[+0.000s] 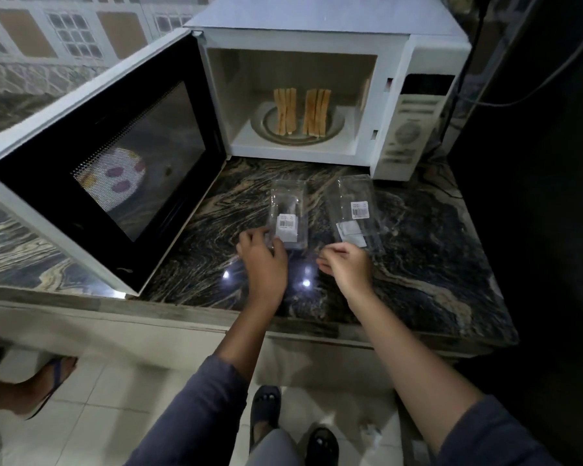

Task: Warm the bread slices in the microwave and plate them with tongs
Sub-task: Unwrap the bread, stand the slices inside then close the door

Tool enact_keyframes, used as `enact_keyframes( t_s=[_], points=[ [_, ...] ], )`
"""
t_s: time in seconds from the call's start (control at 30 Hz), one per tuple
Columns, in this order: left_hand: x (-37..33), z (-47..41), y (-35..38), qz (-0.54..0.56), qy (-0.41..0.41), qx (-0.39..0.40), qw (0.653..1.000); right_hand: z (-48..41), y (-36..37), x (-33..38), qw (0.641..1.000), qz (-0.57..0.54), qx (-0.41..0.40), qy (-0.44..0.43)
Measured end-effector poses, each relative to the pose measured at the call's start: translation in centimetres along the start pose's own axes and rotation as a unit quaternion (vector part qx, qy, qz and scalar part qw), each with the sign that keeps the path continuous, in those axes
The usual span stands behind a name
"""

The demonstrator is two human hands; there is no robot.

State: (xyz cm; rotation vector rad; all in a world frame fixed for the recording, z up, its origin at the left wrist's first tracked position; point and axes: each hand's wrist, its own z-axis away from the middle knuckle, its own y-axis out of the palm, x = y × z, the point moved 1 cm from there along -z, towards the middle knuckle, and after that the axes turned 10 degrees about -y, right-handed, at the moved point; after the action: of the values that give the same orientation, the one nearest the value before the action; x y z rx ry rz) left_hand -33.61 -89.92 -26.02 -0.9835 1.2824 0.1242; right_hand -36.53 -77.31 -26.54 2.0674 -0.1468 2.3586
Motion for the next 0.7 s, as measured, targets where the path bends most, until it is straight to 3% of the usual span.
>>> enact_keyframes(
  t_s=[0.17, 0.27, 0.33, 0.53, 0.7],
  points=[
    [-2.5, 3.5, 1.7, 0.1, 0.032, 0.064, 0.992, 1.7, -4.8, -0.6, 0.987, 0.033, -0.118, -0.104],
    [-3.9, 4.7, 3.1, 0.109, -0.042, 0.154, 0.981, 1.4, -7.4, -0.7, 0.966, 0.049, -0.217, -0.131],
    [-4.5, 5.0, 4.4, 0.078, -0.101, 0.207, 0.97, 0.2, -8.5, -0.4, 0.966, 0.036, -0.231, -0.108],
    [-4.9, 4.0, 7.1, 0.079, -0.191, 0.249, 0.946, -3.6, -8.6, 1.0, 0.996, 0.034, -0.073, 0.039],
    [-4.5, 2.5, 8.3, 0.195, -0.276, 0.26, 0.904, -4.6, -8.0, 0.2, 0.997, 0.021, -0.015, 0.066]
  ],
)
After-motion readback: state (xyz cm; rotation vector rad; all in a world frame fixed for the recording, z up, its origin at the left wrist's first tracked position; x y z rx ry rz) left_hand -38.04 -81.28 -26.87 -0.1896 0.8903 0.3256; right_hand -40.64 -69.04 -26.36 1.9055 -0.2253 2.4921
